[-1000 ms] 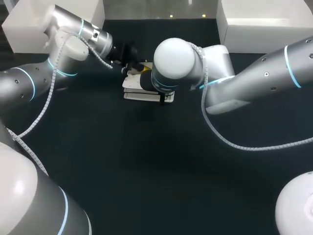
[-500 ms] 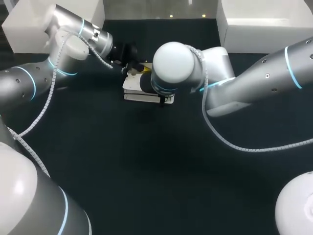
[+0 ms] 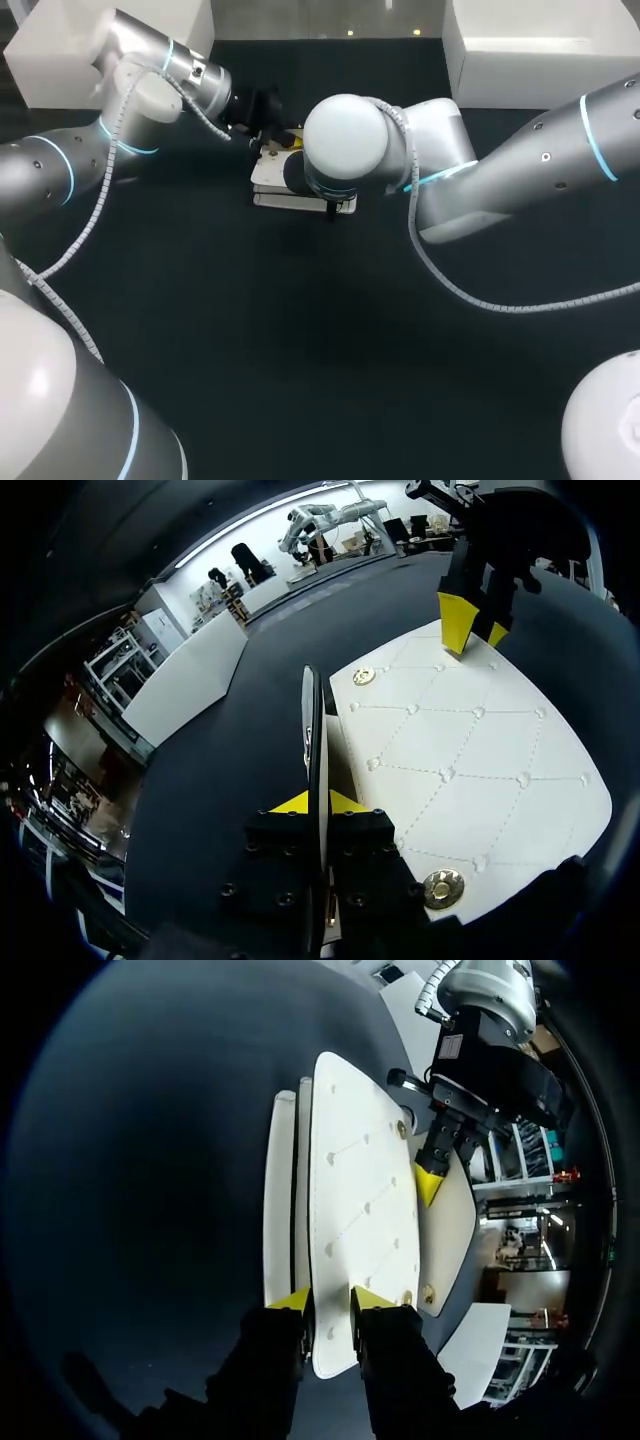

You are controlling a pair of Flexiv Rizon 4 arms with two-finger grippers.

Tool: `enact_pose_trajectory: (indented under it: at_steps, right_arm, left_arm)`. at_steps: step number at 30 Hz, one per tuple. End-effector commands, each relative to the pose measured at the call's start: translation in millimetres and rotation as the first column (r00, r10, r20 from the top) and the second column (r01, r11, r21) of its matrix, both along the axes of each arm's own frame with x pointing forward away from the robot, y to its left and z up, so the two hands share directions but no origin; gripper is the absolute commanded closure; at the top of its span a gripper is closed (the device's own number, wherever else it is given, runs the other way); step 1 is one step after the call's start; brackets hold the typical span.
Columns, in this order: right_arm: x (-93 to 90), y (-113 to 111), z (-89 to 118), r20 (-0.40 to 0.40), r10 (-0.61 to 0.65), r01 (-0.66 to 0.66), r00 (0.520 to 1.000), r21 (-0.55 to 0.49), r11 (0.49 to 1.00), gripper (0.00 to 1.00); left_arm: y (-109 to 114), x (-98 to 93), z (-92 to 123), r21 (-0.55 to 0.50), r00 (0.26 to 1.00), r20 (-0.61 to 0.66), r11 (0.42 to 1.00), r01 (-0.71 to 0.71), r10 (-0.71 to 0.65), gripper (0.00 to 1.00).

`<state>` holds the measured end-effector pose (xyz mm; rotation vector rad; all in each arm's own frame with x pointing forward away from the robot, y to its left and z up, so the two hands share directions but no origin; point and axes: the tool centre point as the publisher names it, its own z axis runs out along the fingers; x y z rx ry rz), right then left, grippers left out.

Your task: Pick up the bag, open it, inspect its contents, close it, and place it on the opposite side

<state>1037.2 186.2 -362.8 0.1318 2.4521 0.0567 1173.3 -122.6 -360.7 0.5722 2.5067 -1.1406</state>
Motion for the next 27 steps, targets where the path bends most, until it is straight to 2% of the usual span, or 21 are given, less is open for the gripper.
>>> enact_pose_trajectory:
  at_steps: [1, 2, 4, 13, 27]
  right_arm:
    - [-1.8, 4, -1, 0.003, -0.007, 0.007, 1.000, -0.014, 1.000, 0.83]
    - [-1.5, 4, -1, 0.002, -0.008, 0.009, 1.000, -0.020, 1.000, 0.86]
    - [-1.2, 4, -2, 0.001, -0.009, 0.009, 1.000, -0.023, 1.000, 1.00]
    - [-1.9, 4, -4, -0.002, -0.010, 0.009, 1.000, -0.025, 1.000, 1.00]
    - [-3.2, 2, -5, -0.009, -0.021, 0.021, 1.000, -0.007, 1.000, 1.00]
  left_arm:
    - [-2, 4.6, -8, -0.004, 1.000, -0.004, 1.000, 0.010, -0.010, 1.00]
    - [-2, 4.5, -8, -0.004, 1.000, -0.004, 1.000, 0.010, -0.010, 1.00]
    - [-2, 4.0, -8, -0.003, 1.000, -0.004, 1.000, 0.011, -0.011, 1.00]
    - [-1, -0.1, -6, -0.013, 1.000, 0.012, 1.000, 0.019, -0.018, 1.00]
    - [3, -32.3, -6, -0.027, 0.974, 0.219, 0.998, 0.058, -0.050, 1.00]
